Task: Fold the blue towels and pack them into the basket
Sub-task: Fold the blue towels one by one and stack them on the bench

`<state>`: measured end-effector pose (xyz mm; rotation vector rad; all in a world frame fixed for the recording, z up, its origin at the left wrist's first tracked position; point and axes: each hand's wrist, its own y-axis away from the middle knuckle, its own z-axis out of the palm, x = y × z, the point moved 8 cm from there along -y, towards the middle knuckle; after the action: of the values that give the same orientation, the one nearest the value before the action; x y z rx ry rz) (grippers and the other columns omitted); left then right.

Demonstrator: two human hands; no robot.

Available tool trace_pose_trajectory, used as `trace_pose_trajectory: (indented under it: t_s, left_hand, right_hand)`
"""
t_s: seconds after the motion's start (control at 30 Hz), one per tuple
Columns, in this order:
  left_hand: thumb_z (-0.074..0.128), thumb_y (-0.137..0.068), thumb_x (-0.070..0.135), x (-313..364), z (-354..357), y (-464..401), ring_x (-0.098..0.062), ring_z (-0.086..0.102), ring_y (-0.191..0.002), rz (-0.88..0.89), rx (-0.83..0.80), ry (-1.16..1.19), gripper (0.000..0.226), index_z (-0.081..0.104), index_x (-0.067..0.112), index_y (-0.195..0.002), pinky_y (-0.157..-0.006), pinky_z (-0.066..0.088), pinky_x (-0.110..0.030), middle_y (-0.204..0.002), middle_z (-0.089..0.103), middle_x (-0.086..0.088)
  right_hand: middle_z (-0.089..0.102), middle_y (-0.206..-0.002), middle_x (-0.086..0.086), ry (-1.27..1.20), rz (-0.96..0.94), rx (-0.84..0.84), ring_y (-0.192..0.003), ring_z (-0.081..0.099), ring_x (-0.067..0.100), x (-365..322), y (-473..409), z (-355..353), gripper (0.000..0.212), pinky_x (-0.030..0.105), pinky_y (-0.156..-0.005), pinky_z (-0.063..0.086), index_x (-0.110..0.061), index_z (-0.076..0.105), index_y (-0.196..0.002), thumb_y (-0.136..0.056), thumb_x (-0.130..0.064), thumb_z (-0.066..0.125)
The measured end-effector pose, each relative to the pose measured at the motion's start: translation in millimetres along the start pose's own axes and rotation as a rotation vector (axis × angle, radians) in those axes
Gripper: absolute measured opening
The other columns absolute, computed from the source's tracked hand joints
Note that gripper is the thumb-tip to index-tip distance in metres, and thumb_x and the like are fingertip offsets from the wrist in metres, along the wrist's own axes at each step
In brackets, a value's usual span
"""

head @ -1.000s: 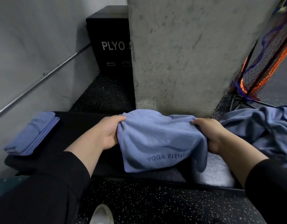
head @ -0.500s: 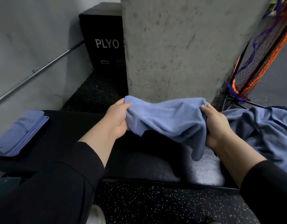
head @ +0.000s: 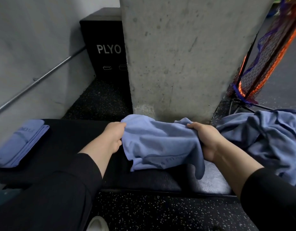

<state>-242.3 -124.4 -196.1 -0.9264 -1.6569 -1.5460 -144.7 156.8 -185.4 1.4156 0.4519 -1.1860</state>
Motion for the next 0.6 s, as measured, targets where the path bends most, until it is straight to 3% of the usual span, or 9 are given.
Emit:
trace_pose_trajectory:
  t_s: [0.07,0.2,0.33,0.47,0.53,0.6]
  left_hand:
    - [0.049,-0.102,0.016,4.8,5.2,-5.3,-0.03,0.066,-0.107,0.029,0.003,-0.054,0.029,0.065,0.012,-0.126,-0.1,0.054,-0.048,-0.116,0.07,-0.011]
    - [0.043,-0.108,0.021,12.9,24.7,-8.9,-0.029,0.067,-0.112,0.057,-0.09,0.06,0.03,0.063,0.014,-0.128,-0.101,0.052,-0.05,-0.119,0.07,-0.011]
    - [0.042,-0.109,0.023,18.0,15.3,-13.3,-0.027,0.07,-0.107,0.11,-0.069,0.085,0.028,0.065,0.015,-0.121,-0.097,0.055,-0.044,-0.117,0.072,-0.011]
    - [0.05,-0.104,0.019,25.0,-6.2,-13.1,-0.026,0.07,-0.088,0.068,0.017,0.155,0.021,0.071,0.016,-0.108,-0.08,0.054,-0.036,-0.103,0.074,-0.01]
    - [0.058,-0.101,0.019,21.8,-17.5,-10.2,-0.026,0.069,-0.086,0.008,-0.007,0.196,0.019,0.071,0.012,-0.113,-0.075,0.055,-0.035,-0.103,0.073,-0.012]
    - [0.061,-0.099,0.019,18.8,-18.2,-4.8,-0.026,0.069,-0.099,-0.014,-0.173,0.157,0.03,0.066,0.007,-0.127,-0.081,0.057,-0.038,-0.121,0.069,-0.016]
  right_hand:
    - [0.071,-0.122,0.014,-0.015,0.014,-0.015,-0.119,0.064,0.034,4.1,-4.6,2.2,0.034,0.039,-0.096,0.05,-0.01,0.072,-0.12,-0.097,-0.017,0.048]
    - [0.071,-0.118,0.018,-0.04,0.008,-0.041,-0.109,0.067,0.032,3.2,-5.9,8.7,0.034,0.035,-0.084,0.056,-0.006,0.072,-0.119,-0.099,-0.014,0.045]
    - [0.074,-0.113,0.016,-0.018,0.003,0.001,-0.106,0.07,0.033,2.0,-7.5,4.4,0.034,0.036,-0.082,0.056,-0.005,0.073,-0.115,-0.101,-0.014,0.044]
    - [0.076,-0.097,0.014,0.097,-0.048,0.127,-0.089,0.07,0.026,-8.0,-3.4,-10.4,0.025,0.033,-0.072,0.055,-0.002,0.074,-0.096,-0.101,-0.013,0.052]
    - [0.077,-0.097,0.011,0.162,-0.076,0.126,-0.095,0.07,0.025,-10.2,-3.5,-13.1,0.023,0.034,-0.079,0.056,-0.005,0.074,-0.097,-0.101,-0.014,0.053]
    - [0.076,-0.105,0.011,0.213,-0.068,0.104,-0.102,0.07,0.026,-4.9,-5.6,-14.7,0.023,0.038,-0.091,0.056,-0.006,0.073,-0.106,-0.1,-0.016,0.053]
